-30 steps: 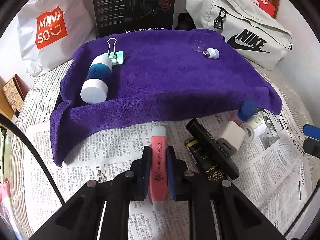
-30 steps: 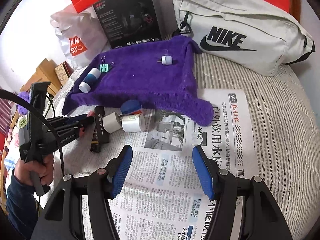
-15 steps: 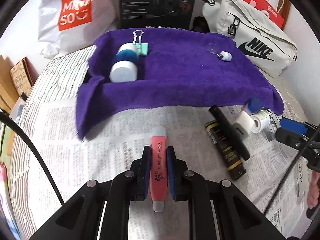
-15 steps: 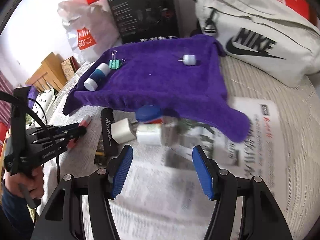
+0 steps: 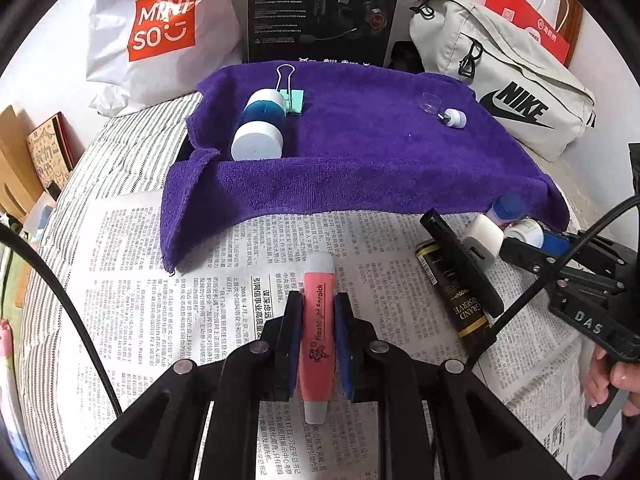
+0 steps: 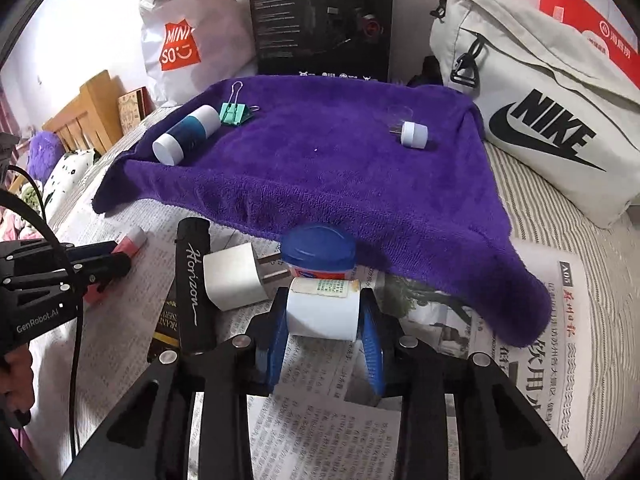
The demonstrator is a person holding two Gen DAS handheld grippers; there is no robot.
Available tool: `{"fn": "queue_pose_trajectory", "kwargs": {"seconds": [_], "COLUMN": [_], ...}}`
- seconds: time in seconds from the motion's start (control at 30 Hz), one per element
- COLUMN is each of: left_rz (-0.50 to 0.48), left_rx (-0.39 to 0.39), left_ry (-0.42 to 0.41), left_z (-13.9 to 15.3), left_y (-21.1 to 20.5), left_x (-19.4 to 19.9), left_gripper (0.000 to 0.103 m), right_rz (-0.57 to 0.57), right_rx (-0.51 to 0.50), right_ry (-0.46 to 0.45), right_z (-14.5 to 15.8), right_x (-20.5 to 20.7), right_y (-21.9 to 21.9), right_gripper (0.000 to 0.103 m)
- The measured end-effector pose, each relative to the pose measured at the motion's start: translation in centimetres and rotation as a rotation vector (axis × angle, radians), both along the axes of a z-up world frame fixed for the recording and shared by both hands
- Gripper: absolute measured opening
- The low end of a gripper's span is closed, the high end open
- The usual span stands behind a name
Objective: Organize rigid objects
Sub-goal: 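Grasp the white cylinder with the right tool while the left tool holds the highlighter, then carry the highlighter with the left tool while the right tool carries the cylinder to the towel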
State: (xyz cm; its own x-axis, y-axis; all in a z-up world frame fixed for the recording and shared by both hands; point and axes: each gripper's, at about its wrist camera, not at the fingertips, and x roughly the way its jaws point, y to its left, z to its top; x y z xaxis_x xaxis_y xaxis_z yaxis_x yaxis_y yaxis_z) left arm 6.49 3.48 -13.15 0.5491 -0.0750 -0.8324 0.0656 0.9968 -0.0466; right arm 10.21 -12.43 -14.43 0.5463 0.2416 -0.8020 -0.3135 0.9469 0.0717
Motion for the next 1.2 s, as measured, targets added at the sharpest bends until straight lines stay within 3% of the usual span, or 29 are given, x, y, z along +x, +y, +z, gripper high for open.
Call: {"fn": "queue_pose_trajectory", "kwargs": {"seconds": [0.33, 1.2], "left_rz": [-0.006, -0.003], "left_rx": [0.018, 0.004], "left_ry": [-0.102, -0.099], "left_z": [-0.3, -0.3], "left_y": [-0.1, 0.0], "left_x": [-1.6, -1.5], "left_gripper": [0.017, 0.017], "right_rz": [-0.033, -0.032], "right_rx": [-0.016, -0.027], "right_ry": [-0.047, -0.049], "right_z": [-0.5, -0.5], "right_x": [-1.5, -1.4], "right_y": [-1.2, -1.2], "right_gripper": [0.031, 0.032]}}
